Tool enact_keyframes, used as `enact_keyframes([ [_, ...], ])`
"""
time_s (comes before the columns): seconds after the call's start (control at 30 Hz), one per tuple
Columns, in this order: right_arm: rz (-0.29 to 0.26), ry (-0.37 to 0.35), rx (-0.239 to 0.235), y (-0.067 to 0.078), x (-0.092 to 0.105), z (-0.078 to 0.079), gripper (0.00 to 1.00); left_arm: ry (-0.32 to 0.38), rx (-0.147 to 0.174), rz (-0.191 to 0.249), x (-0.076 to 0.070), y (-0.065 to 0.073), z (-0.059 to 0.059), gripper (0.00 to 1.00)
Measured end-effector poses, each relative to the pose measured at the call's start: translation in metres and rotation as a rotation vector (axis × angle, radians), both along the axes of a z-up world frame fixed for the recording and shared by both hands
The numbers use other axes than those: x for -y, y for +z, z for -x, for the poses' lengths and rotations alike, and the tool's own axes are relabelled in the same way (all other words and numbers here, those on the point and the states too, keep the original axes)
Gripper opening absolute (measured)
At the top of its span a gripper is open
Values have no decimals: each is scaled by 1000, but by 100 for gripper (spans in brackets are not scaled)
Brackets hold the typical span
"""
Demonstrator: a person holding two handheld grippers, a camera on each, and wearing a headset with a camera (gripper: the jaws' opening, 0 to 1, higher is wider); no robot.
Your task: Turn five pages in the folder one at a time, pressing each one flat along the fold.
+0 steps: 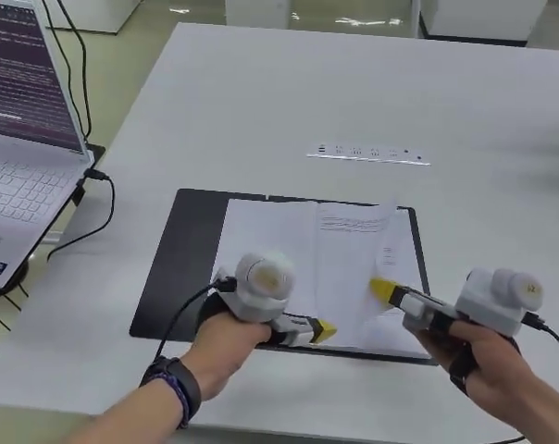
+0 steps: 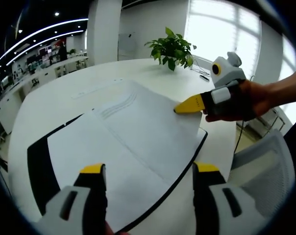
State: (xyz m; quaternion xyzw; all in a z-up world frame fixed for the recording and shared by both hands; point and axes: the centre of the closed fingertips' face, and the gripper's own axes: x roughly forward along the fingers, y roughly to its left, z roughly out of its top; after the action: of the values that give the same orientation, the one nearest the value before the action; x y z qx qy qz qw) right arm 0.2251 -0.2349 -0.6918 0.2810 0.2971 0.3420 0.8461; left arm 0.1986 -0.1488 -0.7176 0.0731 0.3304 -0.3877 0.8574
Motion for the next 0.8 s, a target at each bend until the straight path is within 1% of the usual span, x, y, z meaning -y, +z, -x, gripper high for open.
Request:
enact_keyframes([
  [0.07,0,13,4,1,-7,-1,0,21,3,2,-10,0,-1,72],
  [0.3,-3,59,11,4,-33,0,0,82,10,12,-39,5,0,72],
  [0.37,-5,65,9,3,-38,-1,0,94,13,15,-45,5,2,72],
  [0.6,-5,118,2,3,-67,4,0,150,10,21,-74,2,7,72],
  [0.8,-6,155,-1,3,-87,5,0,187,15,27,-90,6,11,72],
])
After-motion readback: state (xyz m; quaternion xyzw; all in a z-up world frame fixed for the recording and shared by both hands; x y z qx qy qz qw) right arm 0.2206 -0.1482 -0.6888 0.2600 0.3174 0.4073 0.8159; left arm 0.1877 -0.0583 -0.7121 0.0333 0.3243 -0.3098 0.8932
